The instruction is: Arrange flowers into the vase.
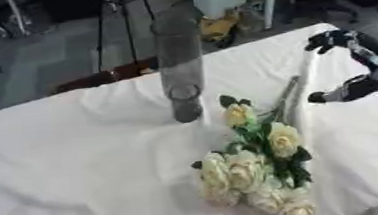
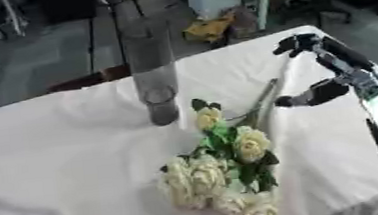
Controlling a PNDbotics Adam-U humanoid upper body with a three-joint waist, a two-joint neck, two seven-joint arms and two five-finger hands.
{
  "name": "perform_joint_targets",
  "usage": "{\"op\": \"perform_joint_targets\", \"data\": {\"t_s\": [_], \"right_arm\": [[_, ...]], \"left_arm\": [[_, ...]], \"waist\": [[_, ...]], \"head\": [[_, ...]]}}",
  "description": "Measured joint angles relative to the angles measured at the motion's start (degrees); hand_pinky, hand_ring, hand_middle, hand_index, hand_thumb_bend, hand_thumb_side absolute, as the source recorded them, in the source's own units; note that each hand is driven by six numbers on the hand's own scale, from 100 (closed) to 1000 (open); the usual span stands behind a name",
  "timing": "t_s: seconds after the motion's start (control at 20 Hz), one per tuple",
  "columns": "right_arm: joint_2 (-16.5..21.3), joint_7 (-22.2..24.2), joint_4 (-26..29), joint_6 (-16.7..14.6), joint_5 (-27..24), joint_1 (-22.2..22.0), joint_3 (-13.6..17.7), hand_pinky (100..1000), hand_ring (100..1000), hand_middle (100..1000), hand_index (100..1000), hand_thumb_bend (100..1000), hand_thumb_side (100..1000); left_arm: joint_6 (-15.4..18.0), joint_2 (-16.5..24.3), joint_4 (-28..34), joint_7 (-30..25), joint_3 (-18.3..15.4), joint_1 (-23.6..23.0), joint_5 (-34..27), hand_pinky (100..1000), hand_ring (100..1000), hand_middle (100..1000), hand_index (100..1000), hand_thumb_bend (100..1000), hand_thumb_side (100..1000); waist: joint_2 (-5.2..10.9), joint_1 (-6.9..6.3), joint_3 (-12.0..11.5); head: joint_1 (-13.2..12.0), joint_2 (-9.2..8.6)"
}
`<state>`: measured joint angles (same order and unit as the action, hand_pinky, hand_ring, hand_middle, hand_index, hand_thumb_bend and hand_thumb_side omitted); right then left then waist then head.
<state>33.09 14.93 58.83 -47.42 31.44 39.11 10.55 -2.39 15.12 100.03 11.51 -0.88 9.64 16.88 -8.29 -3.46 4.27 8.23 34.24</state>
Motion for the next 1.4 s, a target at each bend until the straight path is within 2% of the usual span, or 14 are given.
{"op": "perform_joint_targets", "data": {"t_s": [0.05,0.1,0.25,0.35,0.5,0.8,1.4], "right_arm": [[0.0,-0.6,-0.1,-0.3,1.1,0.1,0.0,717,878,730,810,633,353],[0.0,-1.1,-0.2,-0.6,2.1,0.2,0.0,723,873,744,817,549,369],[-0.1,-2.9,-0.2,-1.4,5.0,0.3,-0.4,723,873,744,817,549,369],[-0.4,-4.1,-0.3,-1.8,7.0,0.3,-0.7,722,865,752,822,485,389],[-1.2,-5.5,-0.4,-2.6,10.1,0.5,-1.2,723,861,757,824,452,401],[-2.6,-8.6,-1.2,-3.3,16.4,0.7,-1.8,721,862,752,823,448,384],[-4.7,-16.5,-5.5,-2.4,28.3,0.7,-1.7,720,867,750,821,449,356]], "left_arm": [[0.0,0.0,0.0,0.0,0.0,0.0,0.0,478,710,631,728,339,778],[0.0,0.0,0.0,0.0,0.0,0.0,0.0,478,710,631,728,338,779],[0.0,0.0,0.0,0.0,0.0,0.0,0.0,478,710,631,728,338,779],[0.0,0.0,0.0,0.0,0.0,0.0,0.0,478,710,631,728,338,779],[0.0,0.0,0.0,0.0,0.0,-0.1,0.0,478,710,631,727,338,779],[0.0,0.0,0.0,0.0,0.0,-0.1,0.0,478,710,631,728,336,780],[0.1,0.0,0.0,-0.1,0.3,-0.1,-0.2,479,710,631,727,336,780]], "waist": [[0.00,0.00,0.0],[0.00,0.00,0.0],[0.00,0.00,0.0],[0.00,0.00,0.0],[0.00,0.00,0.0],[0.00,0.00,-0.1],[0.00,0.00,-0.1]], "head": [[0.0,0.00],[0.0,0.00],[0.0,0.00],[0.0,0.00],[0.0,0.00],[0.2,0.01],[0.5,0.02]]}}
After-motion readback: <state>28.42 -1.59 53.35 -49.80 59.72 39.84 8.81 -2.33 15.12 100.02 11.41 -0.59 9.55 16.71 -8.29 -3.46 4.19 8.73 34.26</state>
